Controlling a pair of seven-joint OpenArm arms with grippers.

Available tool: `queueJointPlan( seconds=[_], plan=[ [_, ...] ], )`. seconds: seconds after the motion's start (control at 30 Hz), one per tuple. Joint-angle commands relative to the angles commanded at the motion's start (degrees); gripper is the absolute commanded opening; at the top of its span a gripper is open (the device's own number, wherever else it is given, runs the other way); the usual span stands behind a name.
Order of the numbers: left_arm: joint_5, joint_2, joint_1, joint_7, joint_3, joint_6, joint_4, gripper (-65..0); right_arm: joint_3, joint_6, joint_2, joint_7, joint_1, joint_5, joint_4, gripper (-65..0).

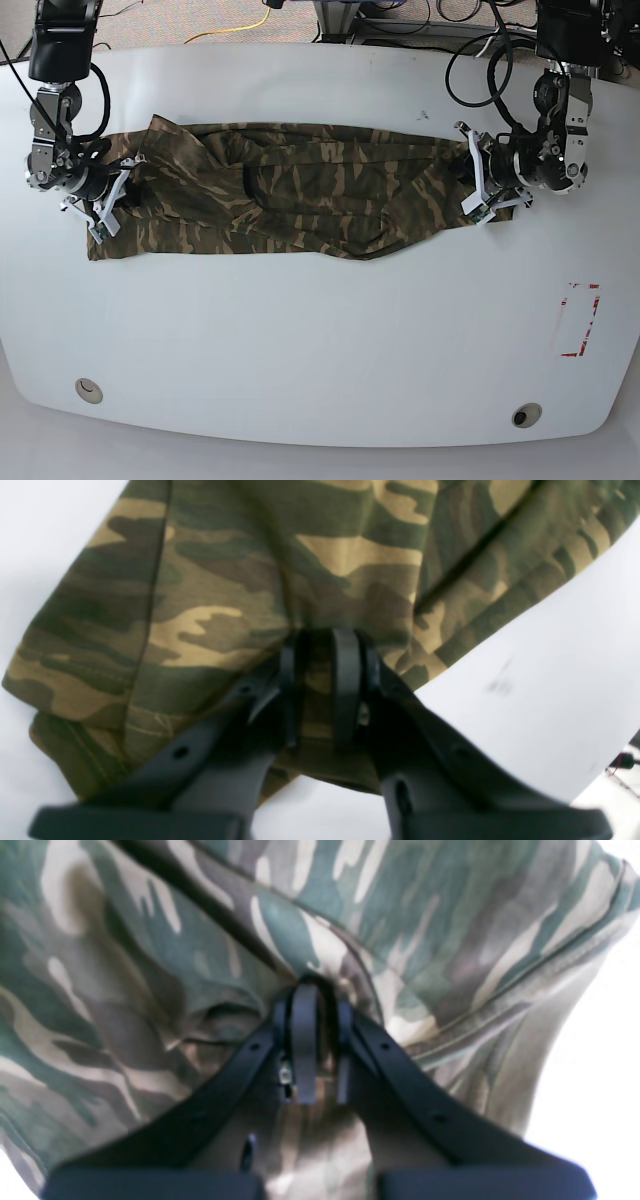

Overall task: Layout the t-shirt on the table in an organized manner, then fold the t-shirt properly
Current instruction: 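Pull both grippers apart, stretching the camouflage strip lengthwise, then grasp the shirt end corner with the left gripper and tug outward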

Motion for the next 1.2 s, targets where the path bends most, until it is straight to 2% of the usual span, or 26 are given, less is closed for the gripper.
queueJointPlan(
  seconds=[0.27, 0.43, 0.5, 0.7, 0.8, 1.1, 1.2],
  plan=[
    [-0.4, -3.0, 0.1, 0.0, -0.2, 0.0, 0.8, -56.8, -0.1, 0.0, -0.4, 0.0, -0.2, 0.0, 0.0, -60.2],
    [-0.4, -4.1, 0.4, 0.1, -2.3, 0.0, 7.6, -56.8, -0.1, 0.0, -0.4, 0.0, -0.2, 0.0, 0.0, -60.2],
    [-0.4, -4.1, 0.4, 0.2, -3.5, 0.0, 9.7, -56.8, -0.1, 0.0, -0.5, 0.0, -0.2, 0.1, 0.0, -60.2],
    [-0.5, -3.9, -0.9, 5.5, -8.9, 0.0, 14.7, -56.8, -0.2, 0.0, -1.8, -0.1, 0.0, 0.0, 0.0, -60.2],
    [-0.6, -3.8, -3.1, 6.9, -9.7, 0.0, 16.3, -56.8, -0.2, 0.0, -1.9, -0.1, 0.0, 0.0, 0.0, -60.2],
    [-0.4, -3.7, -4.7, 7.2, -9.8, 0.0, 16.1, -56.7, -2.6, 0.0, -2.0, -0.2, 0.0, 0.0, 0.0, -60.2],
    [-0.1, -2.4, -4.6, 7.2, -9.9, 0.0, 16.0, -52.6, -3.2, 0.0, -2.0, -0.2, 0.0, 0.0, 0.0, -60.2]
  ],
)
